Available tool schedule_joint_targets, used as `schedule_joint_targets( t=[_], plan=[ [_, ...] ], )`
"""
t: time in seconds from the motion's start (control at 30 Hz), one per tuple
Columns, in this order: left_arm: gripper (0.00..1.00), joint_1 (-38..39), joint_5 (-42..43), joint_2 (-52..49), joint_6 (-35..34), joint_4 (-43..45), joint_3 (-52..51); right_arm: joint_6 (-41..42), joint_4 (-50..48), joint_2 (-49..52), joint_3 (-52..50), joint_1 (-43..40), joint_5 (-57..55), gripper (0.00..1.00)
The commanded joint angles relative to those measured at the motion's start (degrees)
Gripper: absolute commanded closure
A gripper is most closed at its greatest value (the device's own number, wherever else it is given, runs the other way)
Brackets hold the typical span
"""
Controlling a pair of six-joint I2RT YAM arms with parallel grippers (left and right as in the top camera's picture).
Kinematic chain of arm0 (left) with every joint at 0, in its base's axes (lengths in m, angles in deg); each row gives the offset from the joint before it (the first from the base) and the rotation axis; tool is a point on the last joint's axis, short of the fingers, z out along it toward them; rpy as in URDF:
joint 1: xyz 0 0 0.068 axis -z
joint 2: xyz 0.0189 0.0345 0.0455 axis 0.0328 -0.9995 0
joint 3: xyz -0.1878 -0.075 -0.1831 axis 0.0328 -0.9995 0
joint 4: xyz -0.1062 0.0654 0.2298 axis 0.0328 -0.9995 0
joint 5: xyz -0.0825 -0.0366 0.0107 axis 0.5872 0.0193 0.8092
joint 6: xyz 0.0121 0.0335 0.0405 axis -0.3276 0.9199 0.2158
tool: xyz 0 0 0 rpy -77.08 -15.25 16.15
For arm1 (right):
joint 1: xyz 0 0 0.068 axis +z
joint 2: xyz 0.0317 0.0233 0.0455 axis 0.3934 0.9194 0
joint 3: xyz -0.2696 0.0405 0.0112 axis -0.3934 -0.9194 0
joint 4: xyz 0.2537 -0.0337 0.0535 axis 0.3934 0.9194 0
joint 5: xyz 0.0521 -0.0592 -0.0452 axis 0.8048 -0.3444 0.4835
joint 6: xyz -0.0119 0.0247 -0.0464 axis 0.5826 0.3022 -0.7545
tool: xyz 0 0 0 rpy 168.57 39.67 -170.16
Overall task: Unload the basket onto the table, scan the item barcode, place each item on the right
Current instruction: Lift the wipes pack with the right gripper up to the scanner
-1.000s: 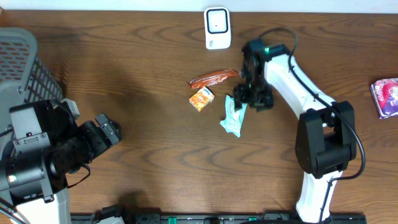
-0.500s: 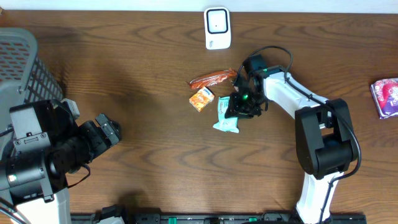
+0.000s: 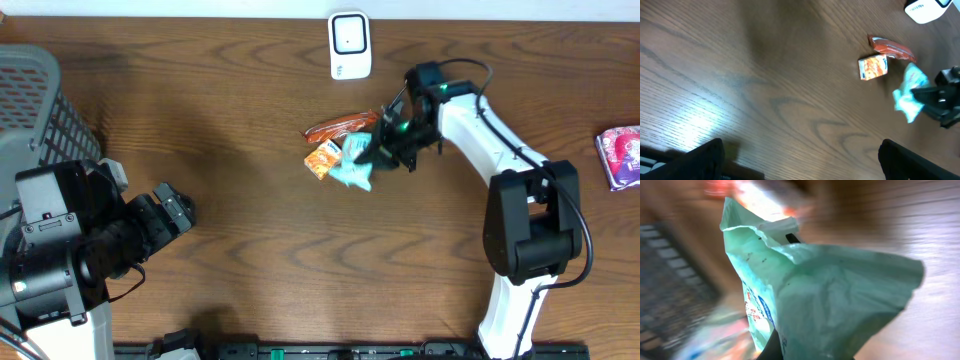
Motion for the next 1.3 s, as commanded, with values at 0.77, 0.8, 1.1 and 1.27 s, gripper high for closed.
schedule_joint_targets(
  t=[0.77,0.8,1.1,1.27],
  plan=[
    [0.02,0.02,0.72,0.02,-0.09,-0.02,0.22,10.12,-1.88,-0.28,1.7,1.05,7.3,0.99],
    [0.02,0.02,0.7,0.02,-0.09,-0.02,0.22,12.35,-2.69,-0.31,2.19,1.49,2.95,0.99],
    [0.02,0.02,0.7,0.02,-0.09,-0.02,0.22,14.19,-37.27,-0.31,7.82,3.67,-18.47,0.99],
    [0.02,0.02,0.7,0.02,-0.09,-0.02,0.22,17.7,-48.72,-0.22,7.8,4.04,-36.94,0.99]
  ],
)
